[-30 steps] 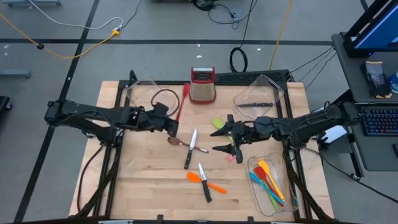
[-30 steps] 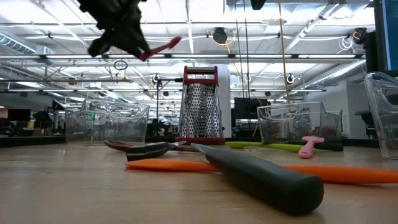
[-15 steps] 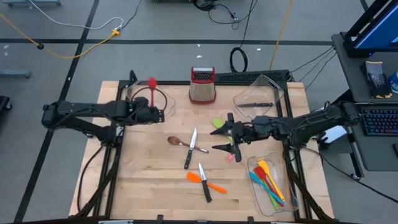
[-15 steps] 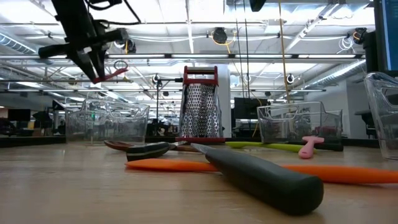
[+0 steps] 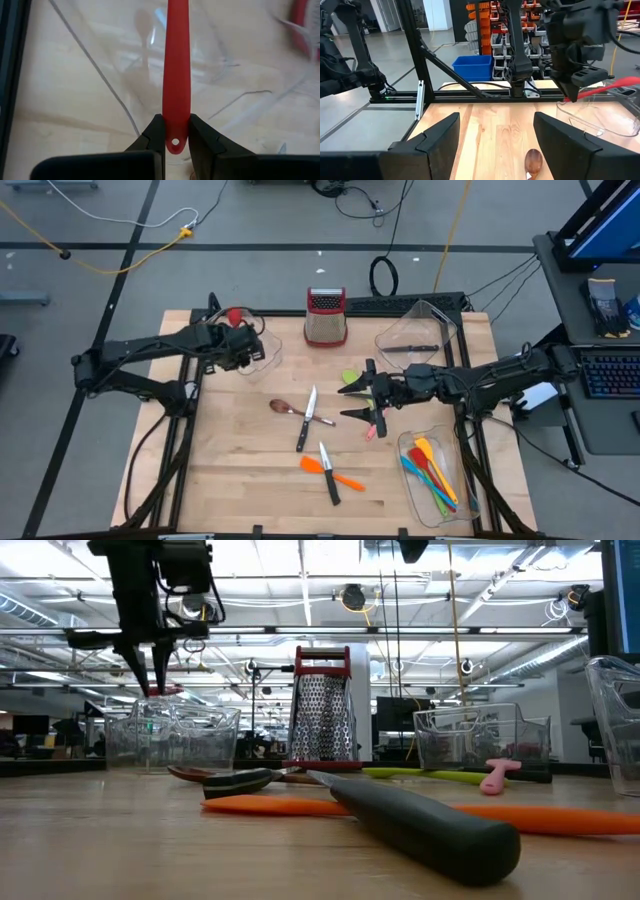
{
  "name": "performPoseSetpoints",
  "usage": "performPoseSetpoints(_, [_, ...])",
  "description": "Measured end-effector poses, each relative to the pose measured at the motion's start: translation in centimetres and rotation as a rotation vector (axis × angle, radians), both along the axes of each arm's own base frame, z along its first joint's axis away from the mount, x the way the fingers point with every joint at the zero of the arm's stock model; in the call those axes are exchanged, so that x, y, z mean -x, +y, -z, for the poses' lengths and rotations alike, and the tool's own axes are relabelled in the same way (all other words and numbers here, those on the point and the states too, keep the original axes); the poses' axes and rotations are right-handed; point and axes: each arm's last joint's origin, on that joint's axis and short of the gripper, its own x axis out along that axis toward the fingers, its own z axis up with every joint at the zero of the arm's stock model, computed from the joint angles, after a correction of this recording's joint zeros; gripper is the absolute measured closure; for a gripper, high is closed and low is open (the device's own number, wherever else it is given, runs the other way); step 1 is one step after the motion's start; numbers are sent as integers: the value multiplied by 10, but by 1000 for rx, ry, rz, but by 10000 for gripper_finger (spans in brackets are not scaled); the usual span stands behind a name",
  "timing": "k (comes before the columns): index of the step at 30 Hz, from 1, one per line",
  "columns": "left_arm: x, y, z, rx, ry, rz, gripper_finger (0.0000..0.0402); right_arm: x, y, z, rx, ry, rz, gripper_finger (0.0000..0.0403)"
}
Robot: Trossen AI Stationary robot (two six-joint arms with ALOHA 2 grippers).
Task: Pick & Place Kitchen Items
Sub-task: Put the red serving spoon into the top left transparent bin
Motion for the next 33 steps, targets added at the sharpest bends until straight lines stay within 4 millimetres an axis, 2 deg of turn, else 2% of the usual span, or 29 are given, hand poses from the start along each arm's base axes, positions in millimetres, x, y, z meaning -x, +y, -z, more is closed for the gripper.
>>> performPoseSetpoints(12, [-1,34,14,191,-69,-25,359,1,0,4,7,43,0,154])
performPoseSetpoints(33, [31,78,16,307,-193,-81,359,1,0,4,7,43,1,155])
